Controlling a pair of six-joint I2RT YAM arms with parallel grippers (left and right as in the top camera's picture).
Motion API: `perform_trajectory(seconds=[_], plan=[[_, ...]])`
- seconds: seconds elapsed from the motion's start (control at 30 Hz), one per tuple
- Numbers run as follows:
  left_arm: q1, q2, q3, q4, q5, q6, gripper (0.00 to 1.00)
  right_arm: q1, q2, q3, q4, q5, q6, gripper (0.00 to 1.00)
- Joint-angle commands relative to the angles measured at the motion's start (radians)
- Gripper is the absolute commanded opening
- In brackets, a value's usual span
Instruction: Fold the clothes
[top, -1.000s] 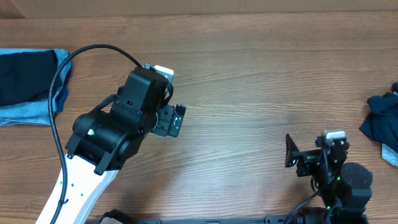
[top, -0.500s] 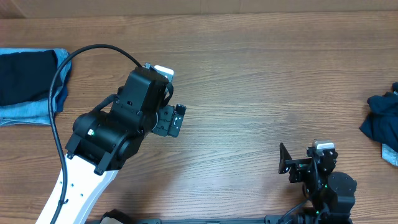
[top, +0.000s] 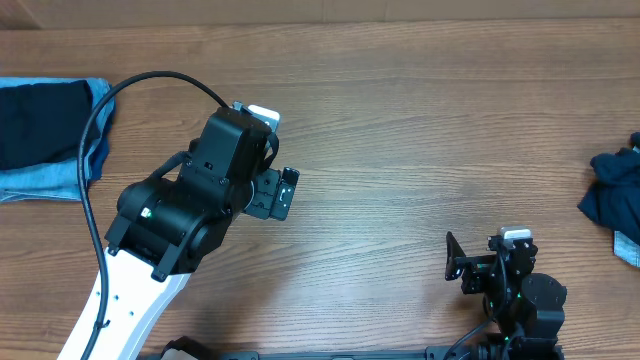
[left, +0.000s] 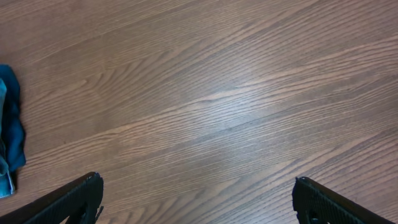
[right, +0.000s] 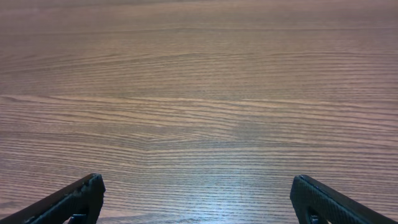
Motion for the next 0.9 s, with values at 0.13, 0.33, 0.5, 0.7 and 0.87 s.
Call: perform_trajectory(seconds=[0.13,0.33,0.5,0.7,0.87], plan=[[-0.003,0.003,0.004,0.004,-0.005,-0.010,1.00,-0.003,-0.012,-0.018,0.004,0.002,0.003,1.00],[-0.003,0.003,0.004,0.004,-0.005,-0.010,1.00,-0.003,-0.012,-0.018,0.004,0.001,0.003,1.00],[-0.003,0.003,0.004,0.004,-0.005,-0.010,1.00,-0.003,-0.012,-0.018,0.004,0.002,0.003,1.00],[0.001,0.003,0.004,-0.006,-0.081,-0.009,1.00,-0.003,-0.012,-0.018,0.004,0.002,0.003,1.00],[0.033,-0.003,0.004,-0.022,-0.100,0.026,1.00,-0.003,-0.012,-0.018,0.004,0.002,0.003,1.00]])
